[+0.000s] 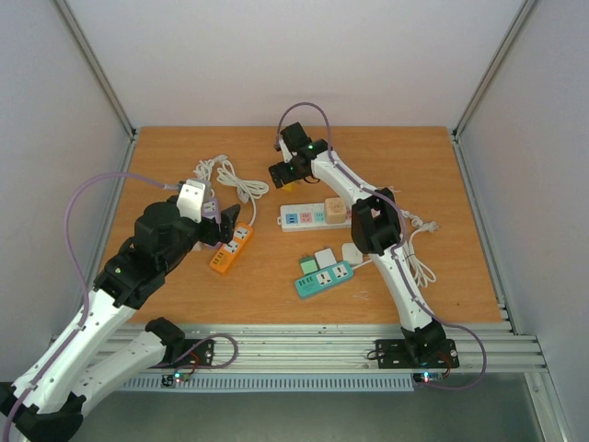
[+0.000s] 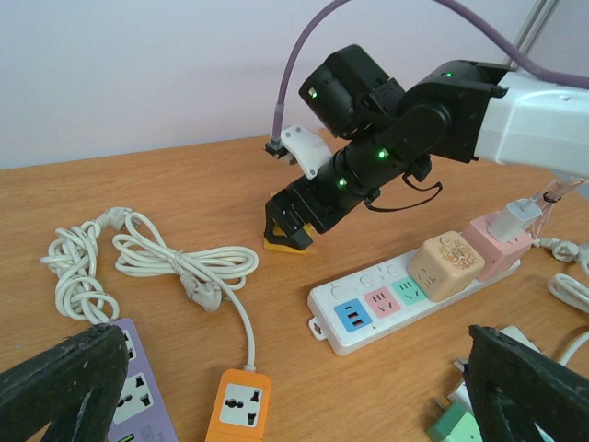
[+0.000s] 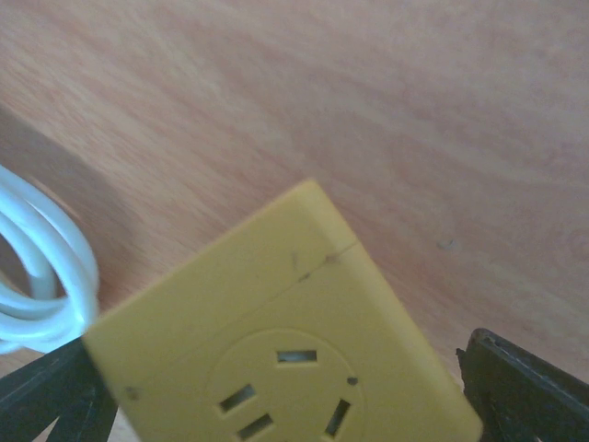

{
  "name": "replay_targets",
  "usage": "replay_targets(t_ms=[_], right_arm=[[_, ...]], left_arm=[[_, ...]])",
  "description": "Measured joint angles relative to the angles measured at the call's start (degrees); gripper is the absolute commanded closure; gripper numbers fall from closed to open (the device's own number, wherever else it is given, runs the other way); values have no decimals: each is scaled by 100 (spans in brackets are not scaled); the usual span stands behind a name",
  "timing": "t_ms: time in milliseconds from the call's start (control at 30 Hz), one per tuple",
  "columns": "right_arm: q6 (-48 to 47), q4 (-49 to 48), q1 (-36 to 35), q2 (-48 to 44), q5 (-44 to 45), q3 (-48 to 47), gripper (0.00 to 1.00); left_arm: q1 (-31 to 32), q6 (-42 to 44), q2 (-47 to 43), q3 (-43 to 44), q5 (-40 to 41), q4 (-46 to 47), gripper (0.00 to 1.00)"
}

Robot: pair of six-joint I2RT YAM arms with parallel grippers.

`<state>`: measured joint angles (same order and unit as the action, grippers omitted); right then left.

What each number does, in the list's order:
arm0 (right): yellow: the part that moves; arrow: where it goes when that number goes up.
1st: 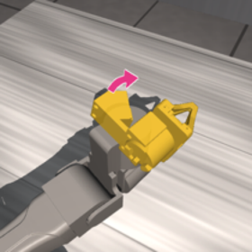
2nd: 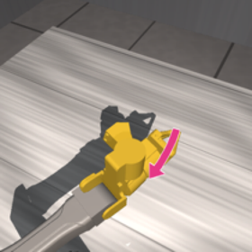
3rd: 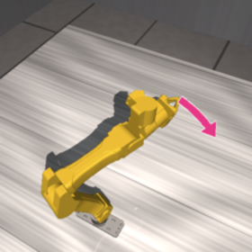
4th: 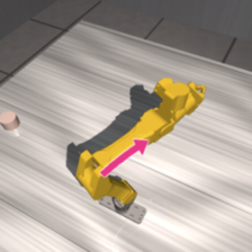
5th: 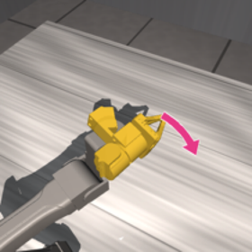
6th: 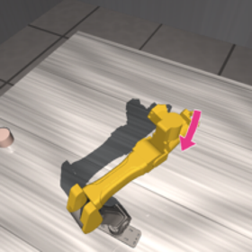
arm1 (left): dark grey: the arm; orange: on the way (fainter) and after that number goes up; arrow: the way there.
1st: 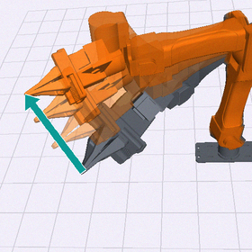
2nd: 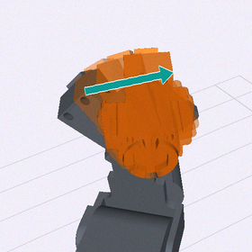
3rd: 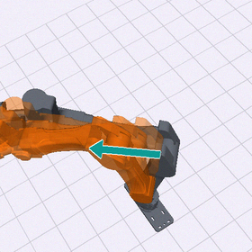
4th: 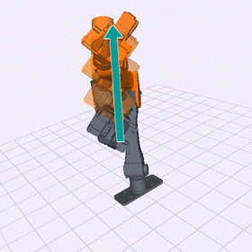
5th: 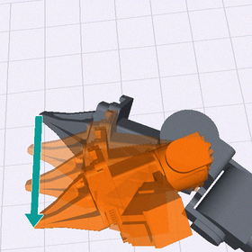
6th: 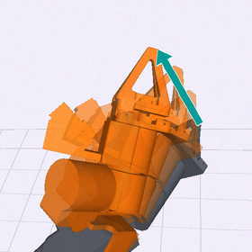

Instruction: Insert the plug

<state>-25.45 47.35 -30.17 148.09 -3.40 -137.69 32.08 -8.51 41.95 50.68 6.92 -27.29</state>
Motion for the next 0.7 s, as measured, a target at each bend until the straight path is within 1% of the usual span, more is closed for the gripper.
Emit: replay_targets(t_ms=[100, 200, 233, 400, 467, 700], right_arm=[[-46, 151, 0, 90, -2, -4, 16], [-63, 260, -7, 103, -11, -4, 30], [-68, 271, -7, 101, -13, -4, 32], [-46, 166, -15, 59, -11, 98, 39], [-35, 72, -22, -26, -9, 258, 39], [-9, -402, -68, -796, -39, 1513, 43]], left_arm=[[0, 0, 4, 0, 2, 0, 1], [0, 0, 4, 0, 2, 0, 1], [0, 0, 4, 0, 0, 0, 1], [0, -2, 4, 0, 2, -2, 1], [0, 0, 4, 0, 2, -2, 1], [0, -2, 4, 0, 0, -2, 1]])
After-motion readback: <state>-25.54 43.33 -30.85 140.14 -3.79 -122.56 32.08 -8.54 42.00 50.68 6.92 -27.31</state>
